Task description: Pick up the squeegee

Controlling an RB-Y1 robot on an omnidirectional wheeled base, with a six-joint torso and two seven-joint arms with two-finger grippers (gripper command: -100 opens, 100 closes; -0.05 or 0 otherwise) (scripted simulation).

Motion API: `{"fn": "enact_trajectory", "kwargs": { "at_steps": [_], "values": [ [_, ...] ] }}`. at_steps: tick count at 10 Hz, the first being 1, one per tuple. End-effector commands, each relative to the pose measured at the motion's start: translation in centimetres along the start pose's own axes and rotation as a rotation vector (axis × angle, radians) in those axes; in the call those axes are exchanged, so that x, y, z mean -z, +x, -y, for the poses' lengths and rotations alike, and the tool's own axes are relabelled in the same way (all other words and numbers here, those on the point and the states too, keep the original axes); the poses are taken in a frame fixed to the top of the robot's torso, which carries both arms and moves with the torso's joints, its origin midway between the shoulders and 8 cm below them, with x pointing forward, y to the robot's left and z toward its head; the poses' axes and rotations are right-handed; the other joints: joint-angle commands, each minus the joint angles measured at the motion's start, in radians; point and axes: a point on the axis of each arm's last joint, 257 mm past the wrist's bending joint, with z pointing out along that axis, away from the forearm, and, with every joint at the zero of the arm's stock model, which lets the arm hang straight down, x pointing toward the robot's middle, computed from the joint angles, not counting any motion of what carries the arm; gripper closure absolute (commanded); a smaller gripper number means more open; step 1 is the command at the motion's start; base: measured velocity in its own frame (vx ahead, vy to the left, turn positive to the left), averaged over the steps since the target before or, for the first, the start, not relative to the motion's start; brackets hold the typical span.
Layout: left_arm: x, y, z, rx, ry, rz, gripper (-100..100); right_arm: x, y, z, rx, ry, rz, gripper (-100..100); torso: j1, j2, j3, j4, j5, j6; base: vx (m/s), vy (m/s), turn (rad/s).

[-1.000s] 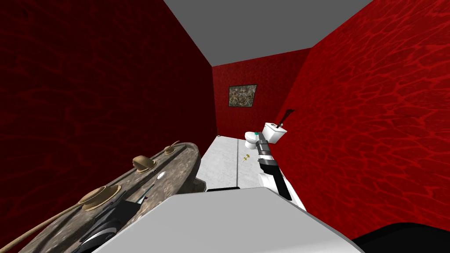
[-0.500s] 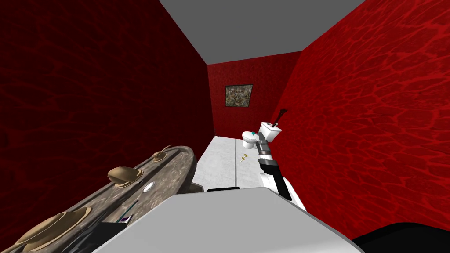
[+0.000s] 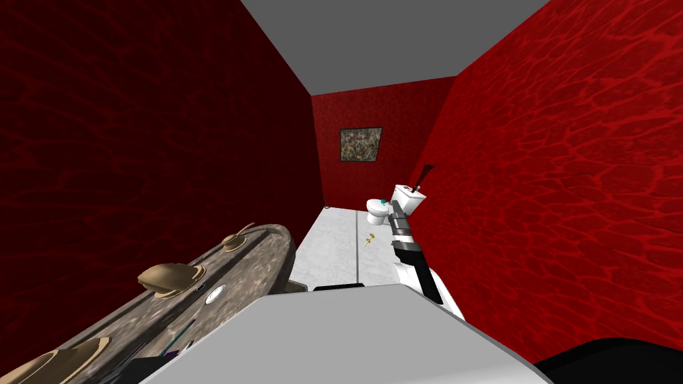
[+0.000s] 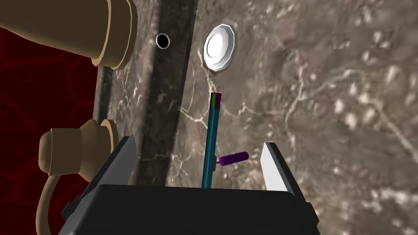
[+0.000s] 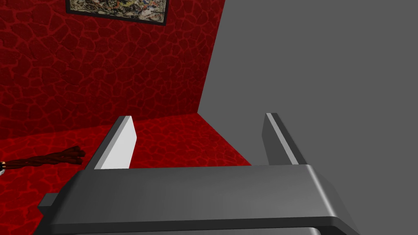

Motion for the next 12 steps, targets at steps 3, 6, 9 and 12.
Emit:
{"fn": "enact_trajectory", "kwargs": {
  "at_steps": [3, 6, 9, 12],
  "values": [
    [-0.58, -0.13, -0.72, 0.002, -0.003, 0.001, -100, 0.0, 0.0, 0.0, 0.0, 0.0, 0.0, 0, 0.004, -0.002, -0.001, 0.0, 0.001, 0.0, 0.034, 0.046, -0.003],
    [-0.6, -0.22, -0.8, -0.003, -0.004, 0.003, 100, 0.0, 0.0, 0.0, 0.0, 0.0, 0.0, 0, 0.0, 0.001, 0.001, 0.001, 0.0, -0.001, 0.001, 0.002, 0.0],
    [-0.6, -0.21, -0.73, -0.005, -0.003, 0.002, 0, 0.0, 0.0, 0.0, 0.0, 0.0, 0.0, 0, 0.0, 0.002, 0.002, 0.002, 0.001, -0.001, 0.0, 0.0, 0.0],
    [-0.28, -0.03, -0.34, -0.001, 0.0, 0.0, 0, 0.0, 0.0, 0.0, 0.0, 0.0, 0.0, 0, -0.002, 0.004, 0.003, 0.002, 0.0, -0.001, -0.019, -0.028, 0.006]
  ]
}}
